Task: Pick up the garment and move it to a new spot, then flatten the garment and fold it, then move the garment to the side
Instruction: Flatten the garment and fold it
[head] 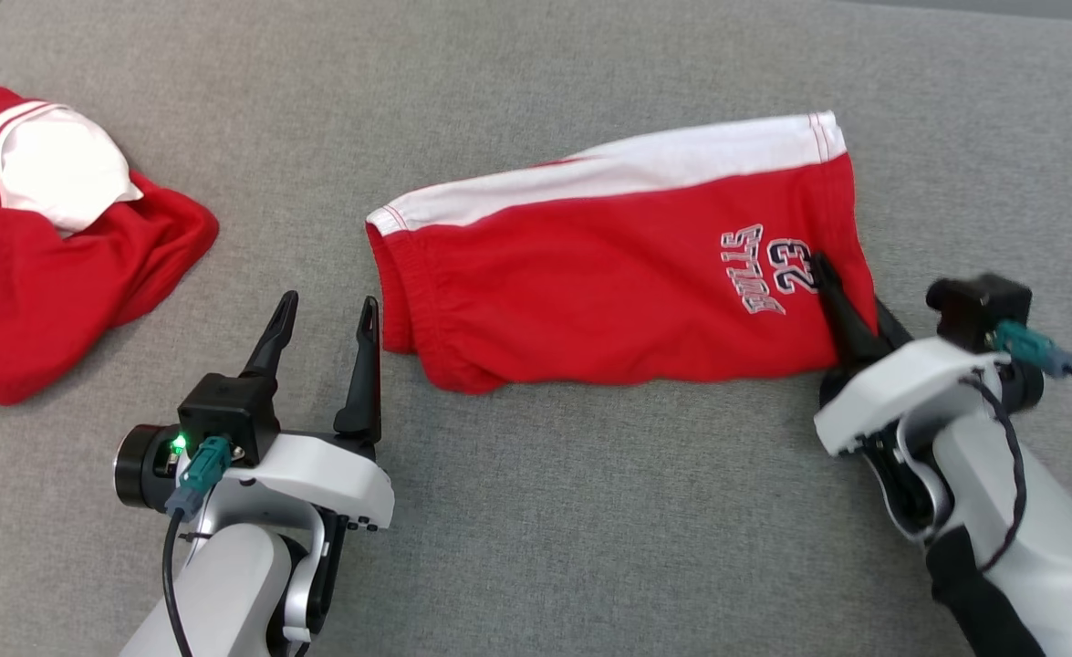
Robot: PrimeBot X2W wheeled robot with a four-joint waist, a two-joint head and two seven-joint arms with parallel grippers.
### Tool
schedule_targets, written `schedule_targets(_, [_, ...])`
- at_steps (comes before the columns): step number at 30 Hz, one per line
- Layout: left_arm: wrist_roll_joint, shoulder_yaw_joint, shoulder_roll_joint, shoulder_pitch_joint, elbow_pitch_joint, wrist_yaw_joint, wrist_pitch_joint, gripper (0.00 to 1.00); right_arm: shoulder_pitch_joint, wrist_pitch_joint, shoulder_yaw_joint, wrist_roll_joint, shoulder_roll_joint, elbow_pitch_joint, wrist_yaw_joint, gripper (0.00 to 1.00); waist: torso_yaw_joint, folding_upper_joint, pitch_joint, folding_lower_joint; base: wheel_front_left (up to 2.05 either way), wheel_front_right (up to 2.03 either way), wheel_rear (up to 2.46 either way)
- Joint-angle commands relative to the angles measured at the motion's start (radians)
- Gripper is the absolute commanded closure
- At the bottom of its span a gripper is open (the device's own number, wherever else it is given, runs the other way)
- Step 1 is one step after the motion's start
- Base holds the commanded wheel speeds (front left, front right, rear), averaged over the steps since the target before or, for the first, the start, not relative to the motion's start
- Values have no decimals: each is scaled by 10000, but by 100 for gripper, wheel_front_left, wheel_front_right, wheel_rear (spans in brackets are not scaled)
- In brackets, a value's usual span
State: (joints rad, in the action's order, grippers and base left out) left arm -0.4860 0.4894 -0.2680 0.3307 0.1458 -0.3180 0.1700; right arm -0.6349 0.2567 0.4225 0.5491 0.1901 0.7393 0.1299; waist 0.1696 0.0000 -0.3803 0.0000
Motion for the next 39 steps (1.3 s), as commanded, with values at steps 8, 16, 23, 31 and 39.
schedule_targets(8, [-52, 40, -282, -381, -165, -114, -203, 0, 2596, 65, -1451, -78, -157, -1265, 9, 100, -420, 0, 688, 0, 0, 0, 0])
schedule_targets(16, [-56, 115, -464, -562, -339, -182, -430, 0, 3776, -212, -2526, -465, -546, -1973, 9, 100, -591, 0, 978, 0, 0, 0, 0])
schedule_targets(23, [-56, 136, -594, -627, -520, -278, -589, 0, 4045, -544, -2980, -866, -931, -2724, 10, 100, -762, 0, 1079, 0, 0, 0, 0])
schedule_targets(31, [-81, 145, -636, -561, -621, -342, -647, 0, 3693, -955, -2495, -1723, -1087, -4183, 10, 100, -800, 0, 1063, 0, 0, 0, 0])
schedule_targets(39, [-119, 163, -642, -519, -648, -398, -650, 0, 2725, -1814, -227, -1933, -1181, -5657, 10, 100, -742, 0, 1043, 0, 0, 0, 0])
